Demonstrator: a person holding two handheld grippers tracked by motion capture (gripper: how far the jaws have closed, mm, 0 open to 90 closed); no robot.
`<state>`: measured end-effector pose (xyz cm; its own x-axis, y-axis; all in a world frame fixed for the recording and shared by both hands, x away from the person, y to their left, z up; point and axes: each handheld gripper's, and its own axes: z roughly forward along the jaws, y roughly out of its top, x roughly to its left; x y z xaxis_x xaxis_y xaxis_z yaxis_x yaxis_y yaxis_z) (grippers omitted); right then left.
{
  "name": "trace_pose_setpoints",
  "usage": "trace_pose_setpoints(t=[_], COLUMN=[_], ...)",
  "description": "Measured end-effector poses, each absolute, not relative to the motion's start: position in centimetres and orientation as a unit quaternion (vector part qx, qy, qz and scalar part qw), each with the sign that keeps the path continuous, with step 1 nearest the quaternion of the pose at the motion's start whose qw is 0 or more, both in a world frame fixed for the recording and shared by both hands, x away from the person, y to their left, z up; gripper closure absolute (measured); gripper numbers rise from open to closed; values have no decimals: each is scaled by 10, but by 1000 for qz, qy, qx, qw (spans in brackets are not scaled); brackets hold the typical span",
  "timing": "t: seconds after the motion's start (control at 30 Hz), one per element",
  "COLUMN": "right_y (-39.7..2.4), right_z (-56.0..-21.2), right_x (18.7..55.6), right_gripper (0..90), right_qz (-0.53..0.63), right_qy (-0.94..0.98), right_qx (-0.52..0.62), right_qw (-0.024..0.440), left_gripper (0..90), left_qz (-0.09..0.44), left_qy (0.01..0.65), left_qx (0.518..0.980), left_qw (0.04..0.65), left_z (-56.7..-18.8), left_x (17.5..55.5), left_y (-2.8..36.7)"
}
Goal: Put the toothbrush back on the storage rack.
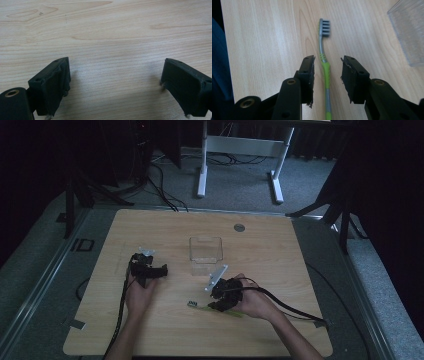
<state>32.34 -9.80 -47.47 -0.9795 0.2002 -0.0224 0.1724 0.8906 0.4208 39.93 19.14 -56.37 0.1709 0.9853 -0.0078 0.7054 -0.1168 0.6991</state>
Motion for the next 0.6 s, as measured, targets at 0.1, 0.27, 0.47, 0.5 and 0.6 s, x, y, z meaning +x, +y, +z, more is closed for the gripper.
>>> trace_pose_setpoints(t=[0.1, 0.27, 0.47, 0.5, 0.6], right_y=[-96, -95, -94, -94, -92], right_z=[-479, -483, -486, -487, -489], right_x=[324, 326, 326, 326, 325], right_gripper=[627, 641, 642, 643, 651], right_qz=[202, 187, 174, 172, 165], right_qy=[974, 977, 980, 980, 981], right_qx=[94, 94, 94, 94, 93], right_qw=[30, 28, 25, 27, 28], left_gripper=[93, 93, 93, 93, 93], left_qz=[240, 240, 240, 240, 240], left_qy=[597, 597, 597, 597, 597], left_qx=[708, 708, 707, 707, 708], left_qw=[291, 291, 291, 291, 291], left_z=[-564, -564, -564, -564, -564], left_x=[399, 399, 399, 399, 399], left_y=[191, 191, 191, 191, 191])
